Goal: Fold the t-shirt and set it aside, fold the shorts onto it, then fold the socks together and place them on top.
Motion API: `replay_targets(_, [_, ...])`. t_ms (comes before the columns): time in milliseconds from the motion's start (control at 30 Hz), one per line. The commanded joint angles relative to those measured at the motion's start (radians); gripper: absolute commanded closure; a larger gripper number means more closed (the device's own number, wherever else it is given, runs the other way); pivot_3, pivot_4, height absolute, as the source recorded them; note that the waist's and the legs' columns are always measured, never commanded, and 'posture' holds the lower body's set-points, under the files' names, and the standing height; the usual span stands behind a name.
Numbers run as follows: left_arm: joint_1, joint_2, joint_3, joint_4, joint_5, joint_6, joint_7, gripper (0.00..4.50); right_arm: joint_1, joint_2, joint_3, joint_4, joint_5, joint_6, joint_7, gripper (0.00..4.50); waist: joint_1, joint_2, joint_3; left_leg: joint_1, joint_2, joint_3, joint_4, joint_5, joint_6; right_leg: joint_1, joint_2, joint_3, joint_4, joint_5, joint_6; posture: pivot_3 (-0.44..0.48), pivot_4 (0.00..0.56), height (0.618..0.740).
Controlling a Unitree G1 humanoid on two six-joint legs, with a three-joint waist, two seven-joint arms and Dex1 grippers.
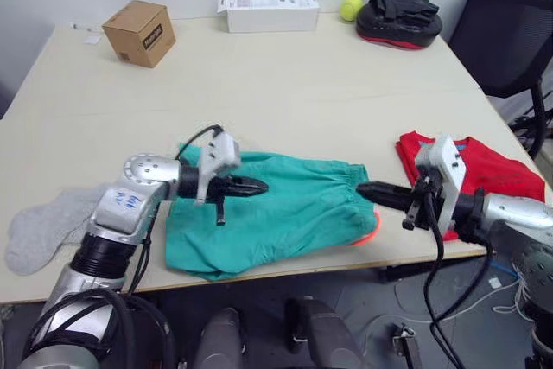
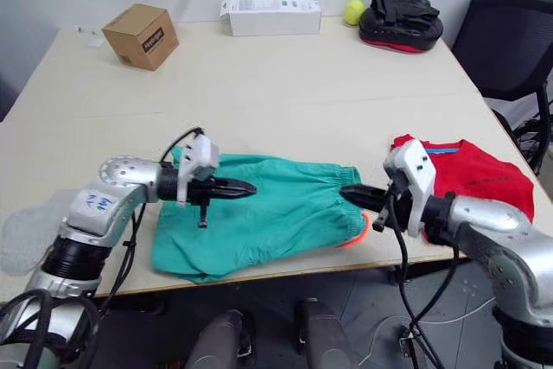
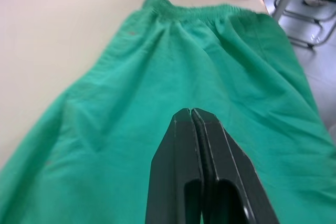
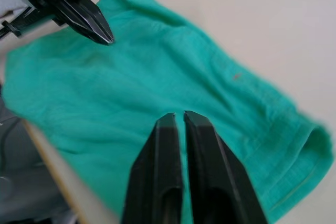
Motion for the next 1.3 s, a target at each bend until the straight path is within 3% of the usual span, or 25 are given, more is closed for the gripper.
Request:
replay_targets(33, [-0.030,-0.022,-0.069,0.112,0.110,-0.134,0.012,4.50,0.108,0.045,-0.123,-0.097,0.282,0.192,-0.203,2.99,0.002,0.000,0.000,0.000,0.000,-0.001,0.000,0.000,0.000,0.000,0.000,0.000,0.000,0.000,0.000,0.000,0.150,0.740])
replay_targets(133, [-0.039,-0.060,-0.091,0.210,0.150,-0.206,0.021,4.50,0.209,0.051,-0.159,-0.073,0.478,0.214,-0.400,1.96,0.000,0.000,0.000,0.000,0.000,-0.001,-0.001,0.000,0.000,0.000,0.001,0.001,0.000,0.000,0.000,0.000,0.150,0.740])
replay_targets(300, [-0.035,-0.089,-0.102,0.262,0.188,-0.268,0.018,4.50,0.356,-0.013,-0.049,0.058,0.947,-0.019,-0.831,0.16,0.000,0.000,0.000,-0.002,-0.001,0.000,0.000,0.002,0.004,0.001,0.001,0.002,-0.006,0.001,0.003,0.000,0.150,0.740])
replay_targets(433, [-0.031,-0.098,-0.093,0.259,0.188,-0.267,0.021,4.50,0.362,0.001,0.066,0.101,1.101,-0.191,-0.995,0.06,-0.001,0.000,0.000,-0.006,-0.001,0.001,0.000,0.005,0.008,0.001,0.001,0.003,-0.012,0.005,0.010,0.000,0.150,0.740])
replay_targets(700, [-0.023,-0.093,-0.080,0.241,0.196,-0.256,0.030,4.50,0.217,0.192,0.224,0.235,1.105,-0.315,-1.152,0.06,0.000,0.001,-0.001,-0.011,-0.001,0.001,0.000,0.005,0.013,0.000,0.000,0.004,-0.020,0.010,0.011,0.000,0.150,0.740])
replay_targets(933, [-0.019,-0.076,-0.060,0.239,0.202,-0.249,0.046,4.50,0.053,0.229,0.273,0.365,1.047,-0.338,-1.179,0.06,-0.005,0.001,-0.001,-0.011,-0.001,0.001,0.000,0.005,0.013,-0.001,0.000,0.004,-0.020,0.012,0.009,0.000,0.150,0.740])
replay_targets(1033, [-0.020,-0.068,-0.046,0.253,0.204,-0.249,0.062,4.50,0.009,0.200,0.287,0.335,0.909,-0.307,-1.069,0.63,-0.003,0.001,-0.001,-0.011,-0.001,0.001,0.000,0.006,0.013,-0.001,0.000,0.004,-0.020,0.012,0.009,0.000,0.150,0.740])
replay_targets(1267, [-0.006,-0.063,-0.014,0.268,0.208,-0.237,0.101,4.50,-0.064,0.196,0.327,0.249,0.630,-0.306,-0.813,3.12,-0.002,0.001,-0.001,-0.013,0.000,0.001,-0.001,0.004,0.012,-0.004,0.000,0.003,-0.020,0.011,0.010,0.000,0.150,0.740])
replay_targets(1300, [0.001,-0.063,-0.012,0.263,0.208,-0.235,0.104,4.50,-0.087,0.202,0.333,0.245,0.602,-0.310,-0.785,3.29,-0.001,0.001,-0.001,-0.013,0.000,0.001,-0.002,0.004,0.012,-0.004,0.000,0.003,-0.020,0.011,0.010,0.000,0.150,0.740])
